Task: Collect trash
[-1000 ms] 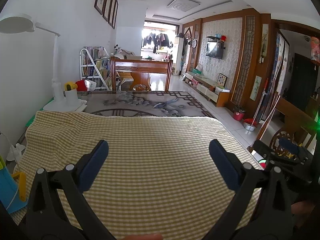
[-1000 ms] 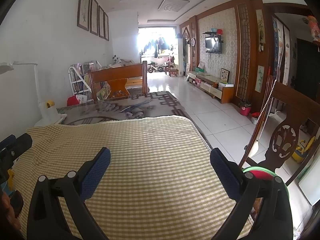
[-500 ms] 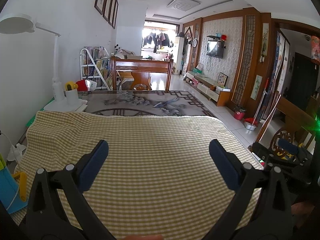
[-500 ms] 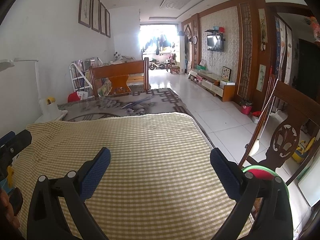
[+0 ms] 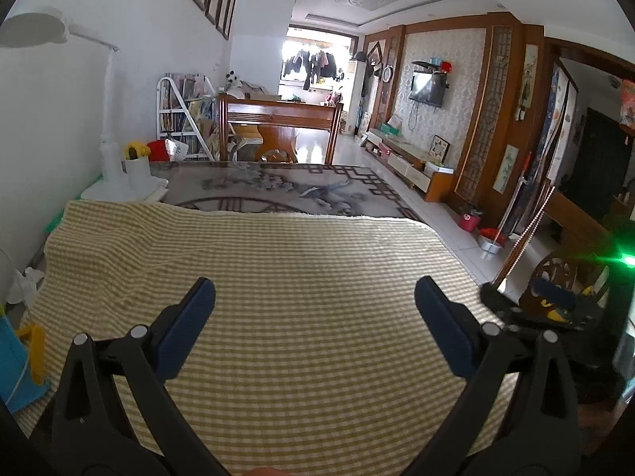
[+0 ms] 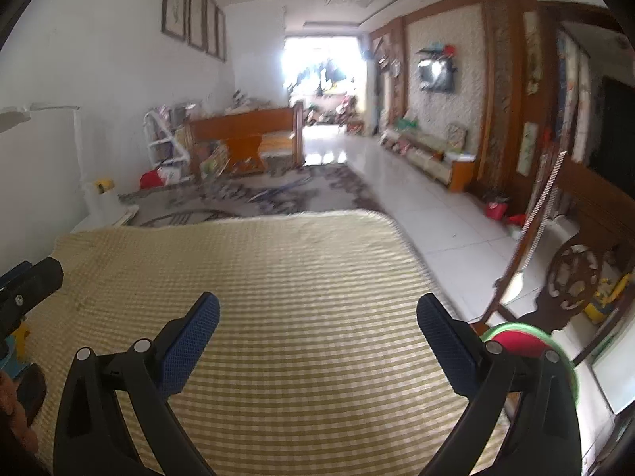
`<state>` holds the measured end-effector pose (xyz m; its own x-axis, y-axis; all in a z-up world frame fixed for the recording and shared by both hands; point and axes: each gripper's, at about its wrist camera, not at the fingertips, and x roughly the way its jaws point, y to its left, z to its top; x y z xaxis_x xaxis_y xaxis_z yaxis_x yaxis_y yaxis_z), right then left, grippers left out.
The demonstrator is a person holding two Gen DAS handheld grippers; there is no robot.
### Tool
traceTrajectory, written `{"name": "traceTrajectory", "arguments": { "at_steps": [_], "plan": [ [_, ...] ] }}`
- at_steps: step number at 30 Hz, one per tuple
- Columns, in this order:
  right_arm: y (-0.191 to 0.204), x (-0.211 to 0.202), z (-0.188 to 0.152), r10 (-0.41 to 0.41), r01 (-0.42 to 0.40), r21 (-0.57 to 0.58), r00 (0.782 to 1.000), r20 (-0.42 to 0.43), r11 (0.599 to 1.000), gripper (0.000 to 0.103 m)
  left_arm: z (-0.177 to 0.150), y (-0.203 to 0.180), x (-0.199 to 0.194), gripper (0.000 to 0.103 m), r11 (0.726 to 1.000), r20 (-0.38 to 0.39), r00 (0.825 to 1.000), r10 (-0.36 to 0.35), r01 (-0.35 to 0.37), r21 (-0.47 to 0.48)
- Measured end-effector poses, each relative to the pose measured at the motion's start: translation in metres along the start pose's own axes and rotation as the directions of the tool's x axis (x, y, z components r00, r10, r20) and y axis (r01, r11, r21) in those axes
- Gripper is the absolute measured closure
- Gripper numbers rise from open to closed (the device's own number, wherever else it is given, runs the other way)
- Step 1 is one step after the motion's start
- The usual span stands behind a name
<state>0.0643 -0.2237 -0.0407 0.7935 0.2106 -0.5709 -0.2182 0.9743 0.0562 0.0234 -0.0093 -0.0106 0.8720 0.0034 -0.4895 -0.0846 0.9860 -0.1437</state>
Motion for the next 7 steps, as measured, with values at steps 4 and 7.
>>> {"name": "traceTrajectory", "arguments": {
  "at_steps": [4,7],
  "plan": [
    [0.004,0.056,0.007,0.017,-0.023,-0.036,0.987,-0.16,0.999,0.007,0.0,0.003,0.002,0.005,0.997,0.019,0.997,0.073,-0.073,0.014],
    [0.003,0.104,0.009,-0.013,-0.007,-0.085,0.972,-0.233,0.996,0.007,0.001,0.011,0.007,0.005,0.995,0.007,0.995,0.1,-0.1,-0.01]
  ]
}}
